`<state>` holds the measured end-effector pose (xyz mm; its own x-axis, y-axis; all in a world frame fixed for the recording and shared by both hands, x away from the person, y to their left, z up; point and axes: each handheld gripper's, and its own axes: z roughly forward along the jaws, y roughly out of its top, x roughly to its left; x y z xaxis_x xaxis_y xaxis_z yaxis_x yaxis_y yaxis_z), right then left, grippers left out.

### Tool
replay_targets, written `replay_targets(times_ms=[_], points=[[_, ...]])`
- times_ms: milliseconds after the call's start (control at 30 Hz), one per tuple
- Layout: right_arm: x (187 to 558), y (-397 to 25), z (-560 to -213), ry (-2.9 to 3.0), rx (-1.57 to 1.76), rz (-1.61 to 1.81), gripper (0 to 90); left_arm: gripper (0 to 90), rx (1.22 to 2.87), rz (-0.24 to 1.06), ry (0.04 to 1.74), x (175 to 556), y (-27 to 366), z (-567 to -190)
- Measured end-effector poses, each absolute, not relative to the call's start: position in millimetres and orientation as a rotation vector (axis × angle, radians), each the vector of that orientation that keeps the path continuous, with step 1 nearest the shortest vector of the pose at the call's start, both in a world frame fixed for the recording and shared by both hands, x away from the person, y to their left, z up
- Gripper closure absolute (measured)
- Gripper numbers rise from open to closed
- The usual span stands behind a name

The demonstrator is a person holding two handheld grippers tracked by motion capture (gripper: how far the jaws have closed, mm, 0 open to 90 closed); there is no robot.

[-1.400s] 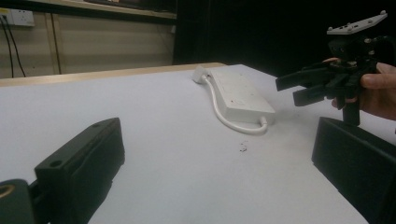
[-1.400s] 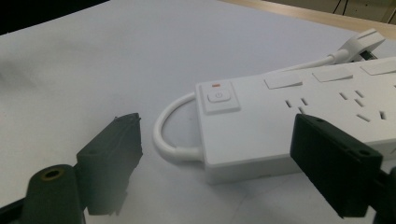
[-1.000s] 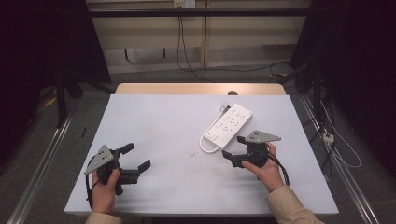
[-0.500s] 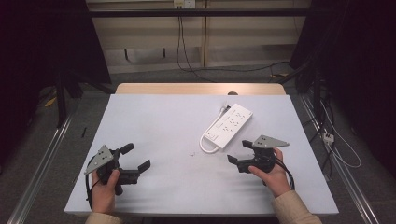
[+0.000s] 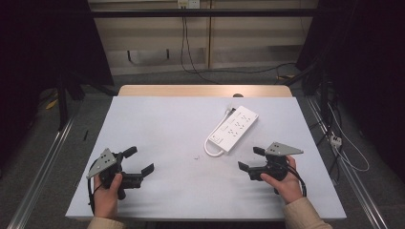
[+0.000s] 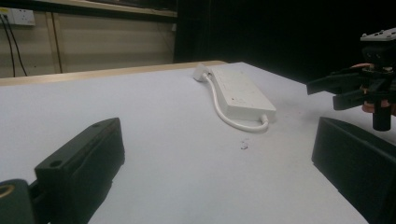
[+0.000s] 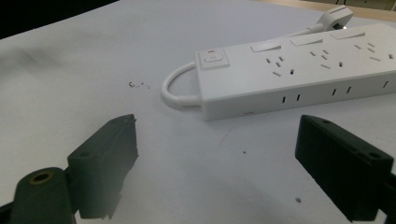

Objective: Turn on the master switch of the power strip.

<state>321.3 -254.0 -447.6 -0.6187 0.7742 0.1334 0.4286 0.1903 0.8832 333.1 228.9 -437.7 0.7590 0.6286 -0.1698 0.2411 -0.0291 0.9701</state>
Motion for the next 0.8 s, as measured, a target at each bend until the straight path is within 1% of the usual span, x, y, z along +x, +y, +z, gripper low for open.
replay_targets(times_ms=[800], points=[[306, -268, -451, 2.127, 1.142, 1.397, 13.2, 2.1, 1.612, 0.357, 0.712, 333, 228, -438]])
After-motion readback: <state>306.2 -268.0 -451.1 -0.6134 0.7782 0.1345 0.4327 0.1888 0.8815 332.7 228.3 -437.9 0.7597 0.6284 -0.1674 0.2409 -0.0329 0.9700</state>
